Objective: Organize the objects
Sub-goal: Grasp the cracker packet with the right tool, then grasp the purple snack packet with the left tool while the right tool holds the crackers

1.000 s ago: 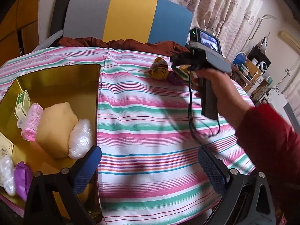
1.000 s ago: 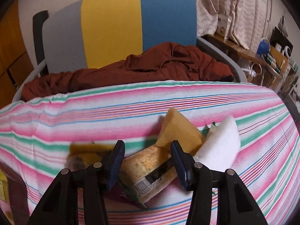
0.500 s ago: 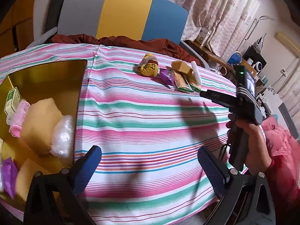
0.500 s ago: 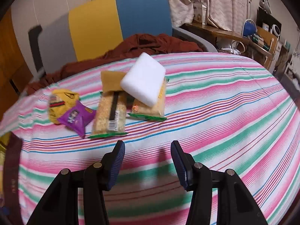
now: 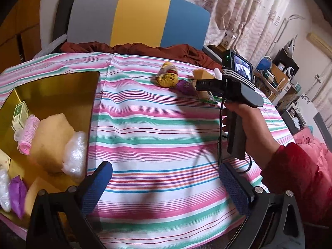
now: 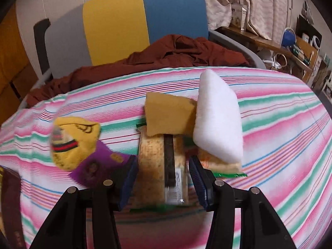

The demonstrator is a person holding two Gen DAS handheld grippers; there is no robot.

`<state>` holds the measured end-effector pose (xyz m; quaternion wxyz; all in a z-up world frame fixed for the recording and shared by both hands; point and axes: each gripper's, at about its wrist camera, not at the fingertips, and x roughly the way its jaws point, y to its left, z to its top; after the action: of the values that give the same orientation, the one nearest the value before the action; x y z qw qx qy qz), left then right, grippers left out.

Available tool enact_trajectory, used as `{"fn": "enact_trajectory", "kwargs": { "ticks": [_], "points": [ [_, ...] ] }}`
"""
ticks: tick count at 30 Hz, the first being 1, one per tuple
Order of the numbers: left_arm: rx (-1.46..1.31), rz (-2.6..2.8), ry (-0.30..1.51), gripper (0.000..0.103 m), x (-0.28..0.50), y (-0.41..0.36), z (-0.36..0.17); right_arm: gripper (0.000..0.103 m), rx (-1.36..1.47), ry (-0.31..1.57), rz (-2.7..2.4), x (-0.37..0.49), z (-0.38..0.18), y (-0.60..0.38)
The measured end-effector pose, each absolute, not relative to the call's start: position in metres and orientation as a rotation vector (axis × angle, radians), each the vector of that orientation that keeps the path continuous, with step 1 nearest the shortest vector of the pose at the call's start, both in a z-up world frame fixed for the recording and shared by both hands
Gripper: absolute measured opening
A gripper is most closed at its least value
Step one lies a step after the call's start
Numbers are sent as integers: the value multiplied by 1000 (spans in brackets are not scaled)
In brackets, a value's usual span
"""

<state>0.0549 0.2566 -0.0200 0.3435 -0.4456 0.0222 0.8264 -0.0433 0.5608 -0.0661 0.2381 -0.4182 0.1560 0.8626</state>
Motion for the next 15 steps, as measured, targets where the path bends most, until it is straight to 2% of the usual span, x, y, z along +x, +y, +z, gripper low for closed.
{"fn": "enact_trajectory", "kwargs": {
  "ticks": [3,8,15],
  "points": [
    [-1172,2151,60,103,51,259,-22,50,-1169,461,2362,-42,-77,568],
    [-1167,2150,66,103,45,271,-19,47,-1164,407,2420,-27,-80,558],
    [-1144,2177,81,103,23,309,-14,47,-1155,465,2471,22,-82,544]
  ]
}}
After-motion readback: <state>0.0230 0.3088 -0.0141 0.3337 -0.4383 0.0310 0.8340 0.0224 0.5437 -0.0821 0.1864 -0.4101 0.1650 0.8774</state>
